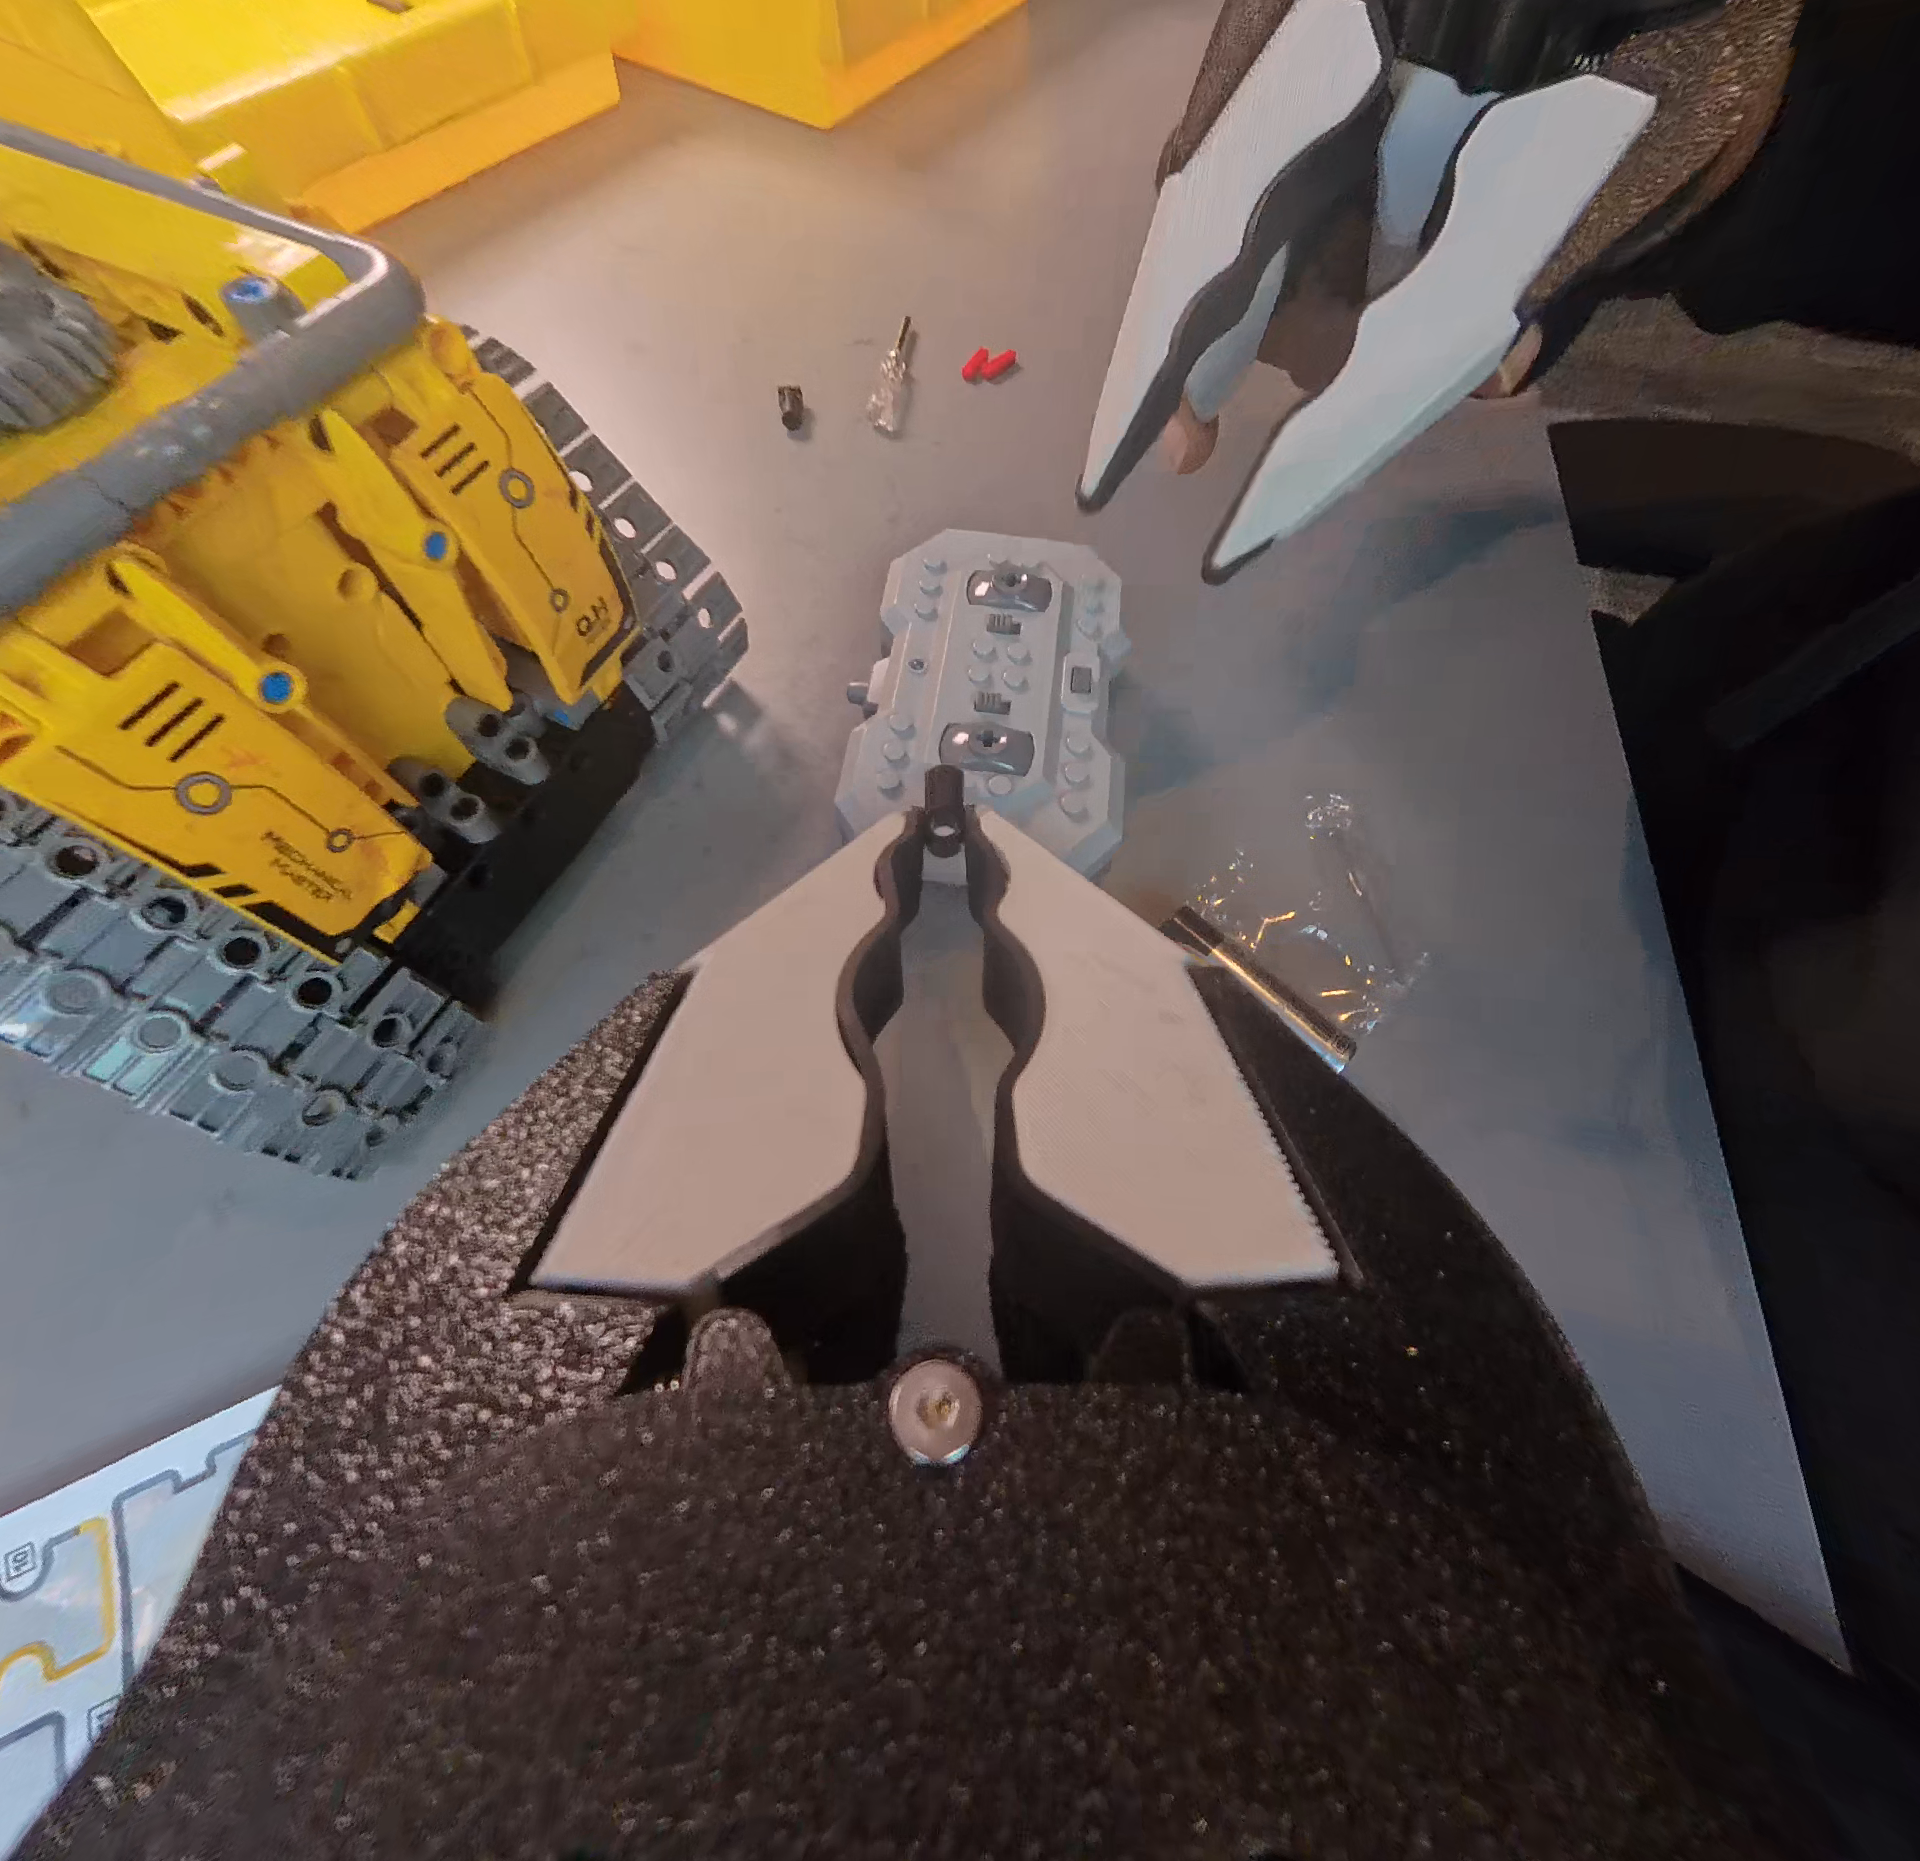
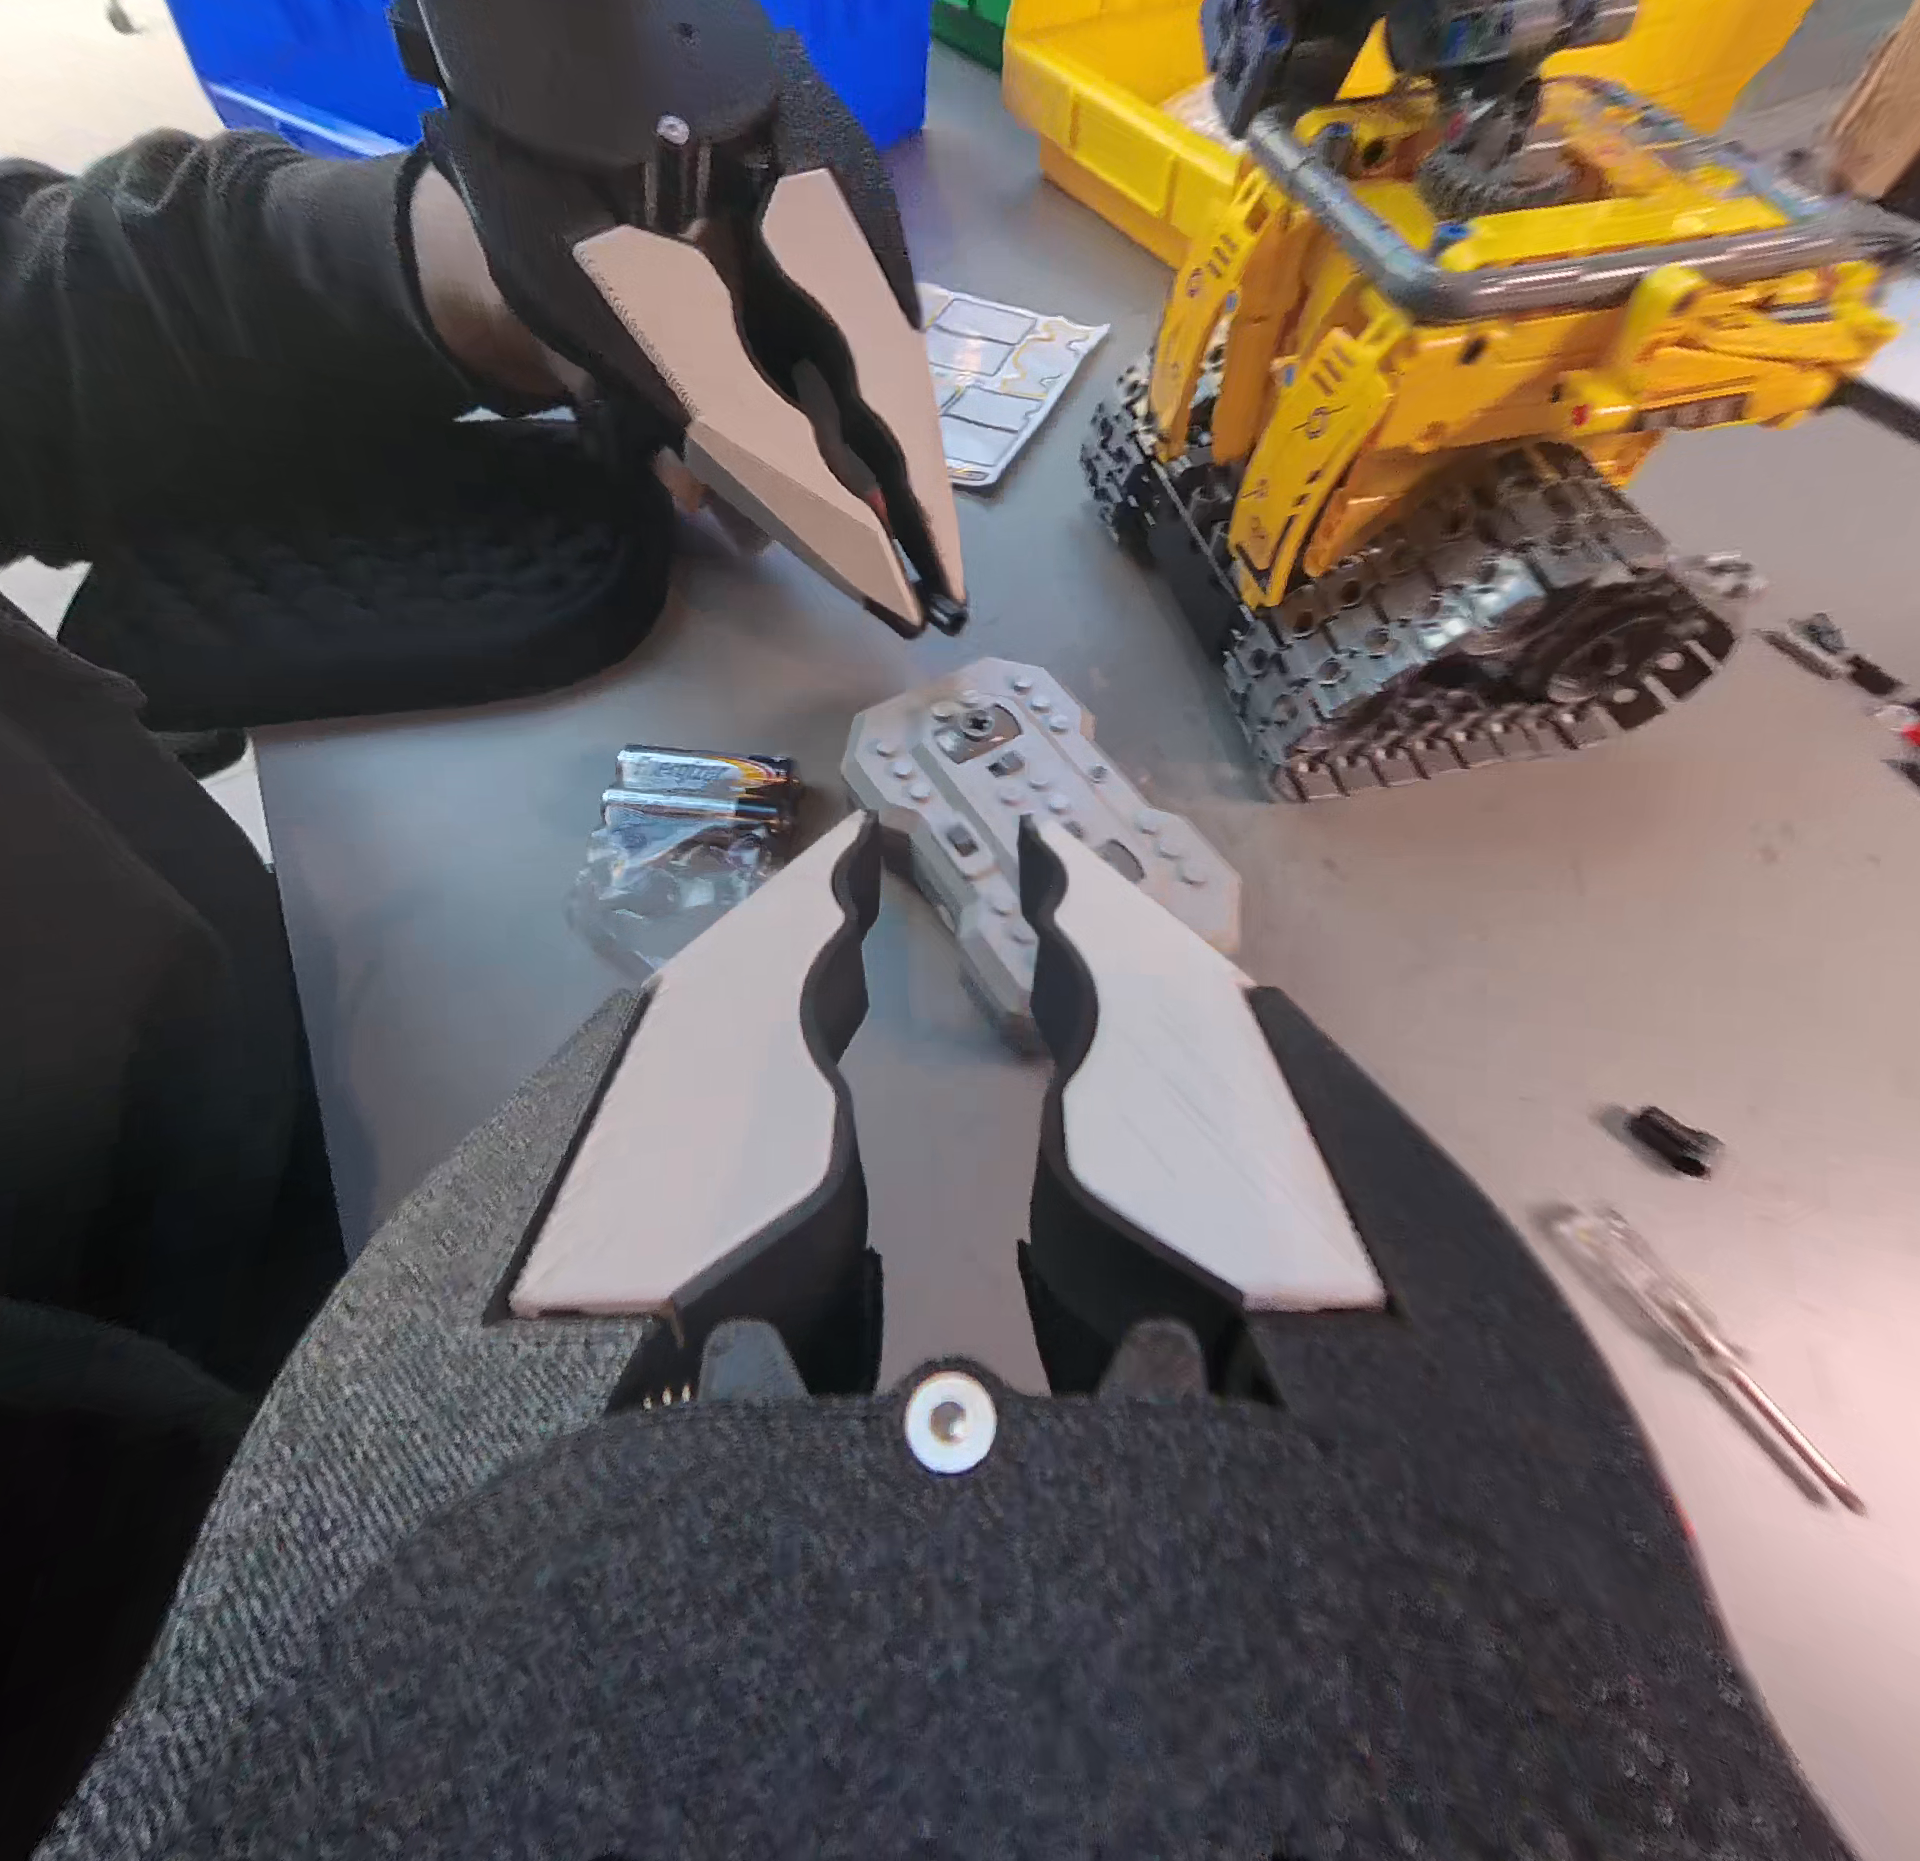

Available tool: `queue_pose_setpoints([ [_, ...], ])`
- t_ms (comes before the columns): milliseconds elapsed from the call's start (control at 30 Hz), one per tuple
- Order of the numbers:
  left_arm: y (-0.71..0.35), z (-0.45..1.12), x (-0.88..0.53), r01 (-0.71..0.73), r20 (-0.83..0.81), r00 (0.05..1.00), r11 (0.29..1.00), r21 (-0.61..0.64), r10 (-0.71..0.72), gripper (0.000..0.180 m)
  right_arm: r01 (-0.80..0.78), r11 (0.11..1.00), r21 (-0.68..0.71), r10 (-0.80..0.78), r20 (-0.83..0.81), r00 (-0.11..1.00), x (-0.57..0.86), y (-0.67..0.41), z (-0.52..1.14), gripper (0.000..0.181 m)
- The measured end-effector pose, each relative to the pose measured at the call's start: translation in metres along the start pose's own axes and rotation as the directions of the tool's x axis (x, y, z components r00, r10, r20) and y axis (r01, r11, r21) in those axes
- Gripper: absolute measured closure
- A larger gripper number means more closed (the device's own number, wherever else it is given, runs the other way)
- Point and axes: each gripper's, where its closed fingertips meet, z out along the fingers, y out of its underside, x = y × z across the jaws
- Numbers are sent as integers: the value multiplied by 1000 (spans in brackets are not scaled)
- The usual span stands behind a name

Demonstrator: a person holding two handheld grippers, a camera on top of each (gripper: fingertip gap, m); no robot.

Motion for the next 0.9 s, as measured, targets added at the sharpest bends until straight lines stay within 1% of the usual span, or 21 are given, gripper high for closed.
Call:
queue_pose_setpoints([
  [67,-8,-7,0,14,-4,1000,998,56,-14,173,21,999,-30,-24,-71,997,24,7,-22,155],
  [167,-22,-15,4,39,-32,999,989,145,-35,173,65,981,-181,-95,-160,983,63,38,-59,157],
  [233,-34,-20,9,45,-56,998,976,214,-33,173,69,963,-262,-116,-170,979,84,60,-79,161],
  [333,-46,-23,17,47,-87,996,964,263,-25,173,49,950,-309,-95,-136,986,102,82,-92,165],
  [600,-54,-9,39,59,-113,993,967,248,-31,173,32,912,-409,-72,-82,994,124,108,-79,174],
  [767,-52,3,48,60,-114,993,972,228,-35,173,-22,917,-398,9,-34,999,122,108,-76,177],
  [900,-53,11,48,51,-109,994,977,209,-28,173,-8,913,-409,10,2,1000,122,108,-74,177],
])
